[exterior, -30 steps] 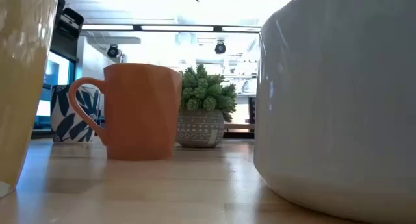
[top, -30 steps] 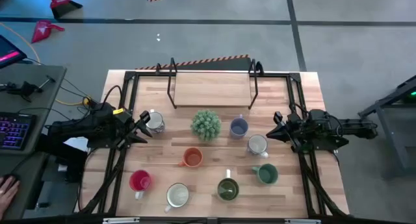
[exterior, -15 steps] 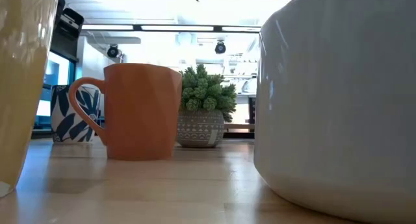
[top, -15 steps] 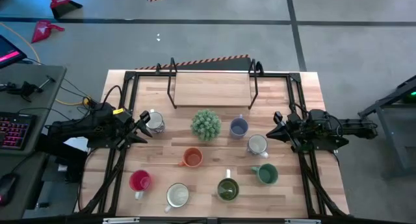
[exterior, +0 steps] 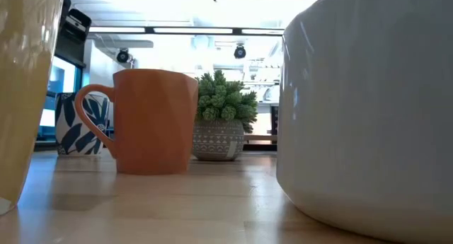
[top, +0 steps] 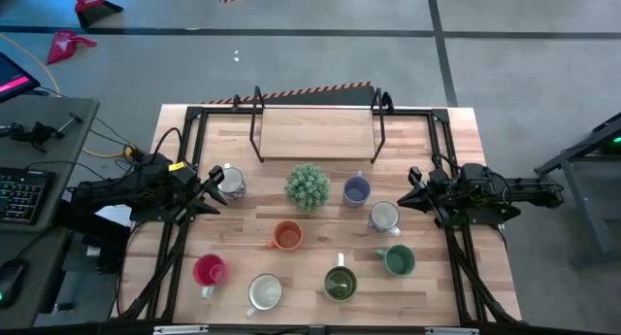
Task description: Place coffee mugs
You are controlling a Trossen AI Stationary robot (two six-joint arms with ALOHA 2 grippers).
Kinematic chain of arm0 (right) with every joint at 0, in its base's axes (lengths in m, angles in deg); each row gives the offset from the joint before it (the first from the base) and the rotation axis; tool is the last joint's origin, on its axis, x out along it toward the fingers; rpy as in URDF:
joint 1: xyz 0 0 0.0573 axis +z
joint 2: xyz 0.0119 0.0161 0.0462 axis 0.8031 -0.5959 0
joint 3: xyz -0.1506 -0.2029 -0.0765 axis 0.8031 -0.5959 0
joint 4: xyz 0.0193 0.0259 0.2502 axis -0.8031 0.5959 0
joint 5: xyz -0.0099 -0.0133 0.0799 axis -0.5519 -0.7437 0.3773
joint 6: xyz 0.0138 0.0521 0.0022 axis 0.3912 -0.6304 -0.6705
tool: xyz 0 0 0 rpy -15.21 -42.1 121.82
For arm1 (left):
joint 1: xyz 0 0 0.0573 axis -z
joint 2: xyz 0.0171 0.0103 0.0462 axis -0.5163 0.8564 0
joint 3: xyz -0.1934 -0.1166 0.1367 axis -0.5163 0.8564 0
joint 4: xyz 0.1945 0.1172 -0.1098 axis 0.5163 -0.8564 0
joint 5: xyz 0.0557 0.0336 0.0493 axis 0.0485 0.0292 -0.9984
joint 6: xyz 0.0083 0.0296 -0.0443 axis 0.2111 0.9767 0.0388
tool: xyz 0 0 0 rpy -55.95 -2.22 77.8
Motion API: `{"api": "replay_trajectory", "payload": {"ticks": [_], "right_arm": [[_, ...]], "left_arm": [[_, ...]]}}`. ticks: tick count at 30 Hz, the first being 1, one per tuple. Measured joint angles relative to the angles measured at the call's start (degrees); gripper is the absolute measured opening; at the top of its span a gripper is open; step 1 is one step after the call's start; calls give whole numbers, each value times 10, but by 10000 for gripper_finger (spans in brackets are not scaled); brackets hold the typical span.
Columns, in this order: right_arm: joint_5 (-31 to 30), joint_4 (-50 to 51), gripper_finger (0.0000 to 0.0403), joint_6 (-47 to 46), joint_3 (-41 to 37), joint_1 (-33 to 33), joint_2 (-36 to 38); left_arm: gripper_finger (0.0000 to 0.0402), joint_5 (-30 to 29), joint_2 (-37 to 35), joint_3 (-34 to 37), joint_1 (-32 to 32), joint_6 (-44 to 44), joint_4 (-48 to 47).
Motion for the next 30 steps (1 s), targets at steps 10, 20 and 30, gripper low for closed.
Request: {"api": "replay_trajectory", "payload": {"ticks": [10, 20, 30], "right_arm": [[0, 0, 16, 0, 0, 0, 0], [-1, 0, 16, 9, 0, 0, 0], [-22, 8, 16, 47, 0, 0, 0]], "left_arm": [[120, 0, 0, 0, 0, 4, 0], [120, -54, 0, 0, 0, -14, 51], [120, -172, 1, 0, 0, -6, 58]]}}
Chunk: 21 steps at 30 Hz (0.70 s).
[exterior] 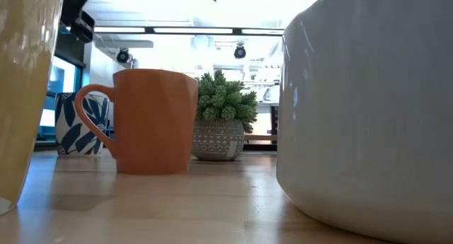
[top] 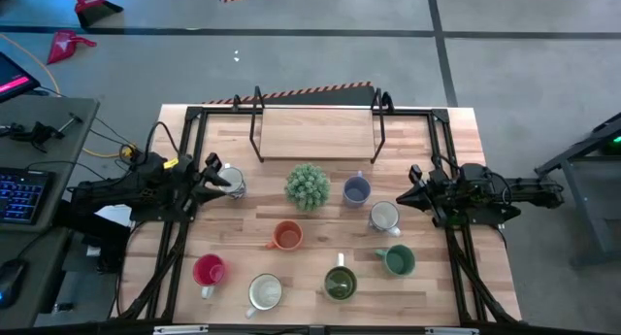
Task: Place coffee mugs
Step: Put the left blue patterned mug on the shelf
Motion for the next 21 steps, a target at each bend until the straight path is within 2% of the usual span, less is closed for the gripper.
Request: {"api": "replay_trajectory", "payload": {"ticks": [4, 8, 12, 15, 19, 21], "right_arm": [[-27, -11, 16, 58, 0, 0, 0], [-35, -8, 16, 63, 0, 0, 0], [-44, -9, 16, 96, 0, 0, 0], [-46, -9, 16, 75, 0, 0, 0], [-47, -25, 16, 84, 0, 0, 0], [-60, -46, 16, 89, 0, 0, 0]], "left_arm": [[120, -65, 0, 0, 0, 26, 1], [120, -102, 0, 0, 0, 36, 5], [120, -103, 0, 0, 0, 38, 5], [120, -99, 0, 0, 0, 53, 5], [120, -59, 0, 0, 0, 106, 5], [120, -57, 0, 0, 0, 147, 7]]}}
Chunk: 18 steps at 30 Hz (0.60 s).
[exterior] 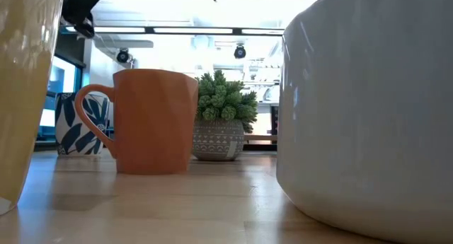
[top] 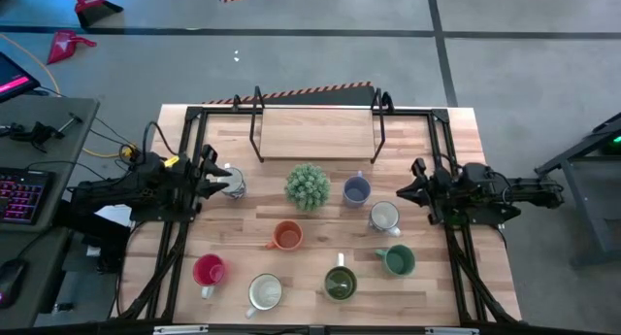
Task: Place coffee mugs
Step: Put the left blue patterned mug on the shelf
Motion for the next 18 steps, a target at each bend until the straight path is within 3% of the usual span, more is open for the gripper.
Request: {"api": "replay_trajectory", "payload": {"ticks": [4, 7, 12, 18], "right_arm": [[-39, -60, 16, -2, 0, 0, 0], [-64, -74, 19, -13, 14, 0, 0], [-97, -50, 35, -35, 59, 0, -22], [-106, 27, 66, -26, 149, 0, -110]], "left_arm": [[120, -45, 4, 0, 0, -10, 62], [120, -46, 8, 0, 0, -35, 88], [120, -67, 42, -5, 0, -102, 82], [120, -76, 132, -65, 0, -66, 83]]}}
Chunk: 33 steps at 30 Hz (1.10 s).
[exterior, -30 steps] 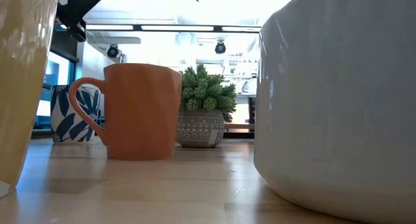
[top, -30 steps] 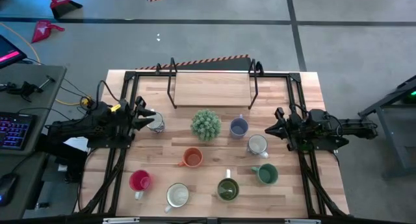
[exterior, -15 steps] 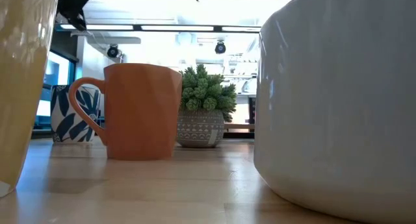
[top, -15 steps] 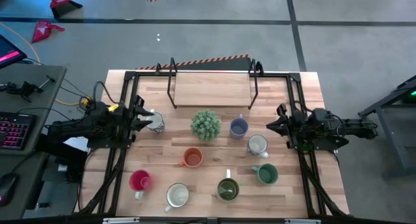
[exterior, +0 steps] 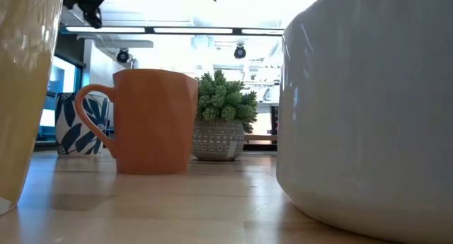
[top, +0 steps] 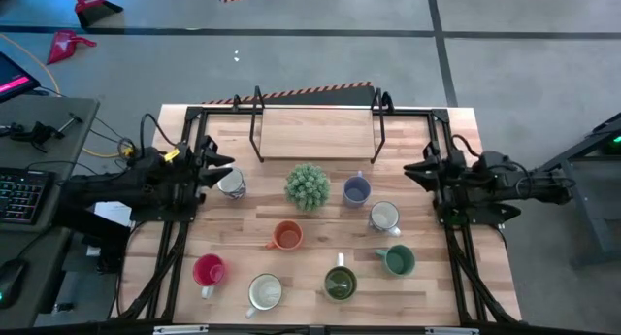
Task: Place coffee mugs
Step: Put the left blue patterned mug on the shelf
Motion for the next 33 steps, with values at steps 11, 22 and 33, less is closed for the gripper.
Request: {"api": "replay_trajectory", "payload": {"ticks": [11, 22, 33], "right_arm": [[-18, 223, 87, 26, 248, 0, -178], [-17, 316, 87, -18, 311, 0, -221], [-23, 354, 87, -60, 310, 0, -221]], "left_arm": [[120, -6, 168, -188, 0, 16, -160], [120, -65, 225, -258, 0, -80, -475], [120, -61, 277, -259, 0, -178, -640]]}}
